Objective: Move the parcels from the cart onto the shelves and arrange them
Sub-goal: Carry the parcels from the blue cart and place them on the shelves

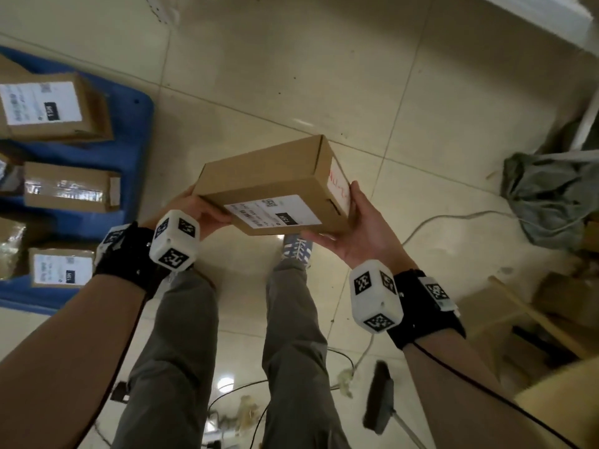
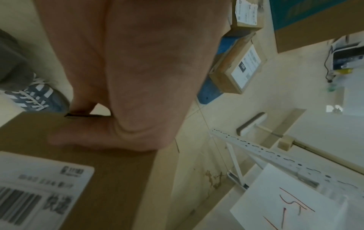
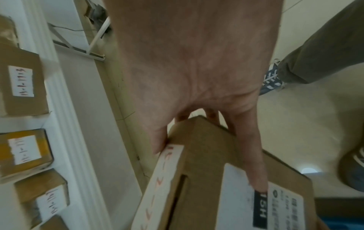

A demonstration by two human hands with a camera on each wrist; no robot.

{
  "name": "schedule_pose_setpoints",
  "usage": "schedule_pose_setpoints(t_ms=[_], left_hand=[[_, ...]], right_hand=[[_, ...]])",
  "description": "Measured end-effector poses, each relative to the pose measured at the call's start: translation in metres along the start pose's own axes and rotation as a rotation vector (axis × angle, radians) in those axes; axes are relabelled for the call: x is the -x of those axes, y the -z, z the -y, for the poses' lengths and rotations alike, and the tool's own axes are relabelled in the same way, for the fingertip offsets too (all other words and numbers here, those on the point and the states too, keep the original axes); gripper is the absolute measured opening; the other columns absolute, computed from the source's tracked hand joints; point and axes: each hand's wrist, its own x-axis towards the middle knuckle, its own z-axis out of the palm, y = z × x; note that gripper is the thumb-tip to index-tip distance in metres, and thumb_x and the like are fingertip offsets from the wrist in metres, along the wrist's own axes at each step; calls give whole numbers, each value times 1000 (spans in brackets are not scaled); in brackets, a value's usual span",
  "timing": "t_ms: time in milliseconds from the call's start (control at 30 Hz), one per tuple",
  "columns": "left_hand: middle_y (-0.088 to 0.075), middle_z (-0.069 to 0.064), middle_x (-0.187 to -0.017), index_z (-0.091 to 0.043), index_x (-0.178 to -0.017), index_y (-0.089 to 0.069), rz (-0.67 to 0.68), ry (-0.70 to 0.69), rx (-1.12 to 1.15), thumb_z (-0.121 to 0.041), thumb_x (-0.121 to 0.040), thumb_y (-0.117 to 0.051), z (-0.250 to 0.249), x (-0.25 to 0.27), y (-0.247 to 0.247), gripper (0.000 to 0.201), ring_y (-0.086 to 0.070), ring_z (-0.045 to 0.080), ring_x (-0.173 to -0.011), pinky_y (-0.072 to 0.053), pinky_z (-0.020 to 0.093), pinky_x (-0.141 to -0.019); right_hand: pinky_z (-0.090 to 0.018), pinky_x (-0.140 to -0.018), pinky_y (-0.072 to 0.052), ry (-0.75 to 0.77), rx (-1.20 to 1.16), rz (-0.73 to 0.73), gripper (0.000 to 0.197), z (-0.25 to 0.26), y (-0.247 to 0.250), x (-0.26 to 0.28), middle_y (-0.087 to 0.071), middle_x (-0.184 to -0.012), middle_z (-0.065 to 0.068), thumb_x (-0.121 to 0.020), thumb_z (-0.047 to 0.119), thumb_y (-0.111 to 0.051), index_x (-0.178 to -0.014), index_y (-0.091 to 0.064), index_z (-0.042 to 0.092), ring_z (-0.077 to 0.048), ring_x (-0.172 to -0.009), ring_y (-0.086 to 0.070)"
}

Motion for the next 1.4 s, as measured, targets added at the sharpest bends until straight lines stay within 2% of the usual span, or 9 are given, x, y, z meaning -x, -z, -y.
schedule_pose_setpoints(t_ms=[100, 267, 367, 500, 600, 767, 967, 1067, 1400], left_hand=[[-64, 23, -122, -12, -107, -71, -31, -21, 11, 30, -67, -37, 9, -2, -16, 67, -65, 33, -111, -58, 39, -83], [-76, -5, -85, -13, -116, -60, -283, 0, -45, 13, -87, -50, 12, -18, -35, 40, -59, 32, -118, -61, 34, -74], [-65, 2, -119, -33, -127, -55, -301, -12, 62, -30, -81, -73, 8, -20, -45, 49, -58, 36, -116, -53, 56, -85], [-37, 8, -142, -31, -113, -60, -326, 11, 161, -38, -94, -59, -10, -30, -79, 21, -49, 46, -119, -45, 66, -92], [-44, 7, -140, -31, -128, -52, -219, 21, 35, -45, -82, -73, -19, -36, -110, 52, -59, 41, -114, -52, 59, -87], [-57, 0, -123, -35, -148, -25, -290, -15, -130, -36, -79, -77, -31, -42, -142, 86, -65, 28, -107, -58, 49, -79], [-69, -10, -110, -26, -123, -56, -180, 26, -702, -62, -79, -66, -45, -37, -179, 58, -67, 8, -99, -55, 29, -76], [-69, -11, -104, -24, -113, -66, -147, 63, -807, -62, -89, -52, -49, -36, -195, 47, -63, 2, -90, -44, 22, -69], [-68, -10, -112, -30, -115, -70, -1, 24, -1203, -38, -100, -42, -72, -5, -205, 33, -63, 8, -100, -44, 20, -83]], right_hand=[[-58, -85, -53, -6, -33, -4, 49, 7, 2, 1, -63, -133, -20, -94, 51, -58, -119, -65, 9, -40, -121, -63], [-56, -82, -57, 52, -76, -75, 35, 21, 5, 2, -73, -106, -16, -96, 42, -61, -108, -67, 10, -36, -110, -69], [-55, -86, -58, 103, -68, -110, 29, 27, 4, 3, -75, -100, -15, -96, 38, -62, -105, -66, 11, -36, -109, -69], [-56, -97, -53, 168, -68, -144, 29, 26, 3, -3, -65, -118, -19, -95, 31, -64, -114, -55, 12, -37, -119, -63], [-58, -104, -47, 160, -20, -126, 23, 26, 0, -7, -61, -116, -18, -96, 27, -60, -113, -53, 14, -36, -118, -60], [-62, -106, -40, 16, 48, -98, 39, 31, 15, -10, -55, -134, -18, -94, 27, -60, -132, -58, 19, -38, -123, -55], [-62, -105, -43, -128, 92, -173, 68, 29, 20, -16, -64, -128, -18, -83, 67, -60, -130, -56, 19, -40, -120, -61], [-60, -104, -44, -122, -54, -36, 94, 21, 18, -16, -63, -133, -20, -76, 85, -50, -140, -53, 16, -41, -125, -58], [-42, -79, -59, 2, -71, -18, 64, 12, -15, 25, -73, -108, -18, -90, 65, -54, -129, -63, 14, -29, -95, -73]])
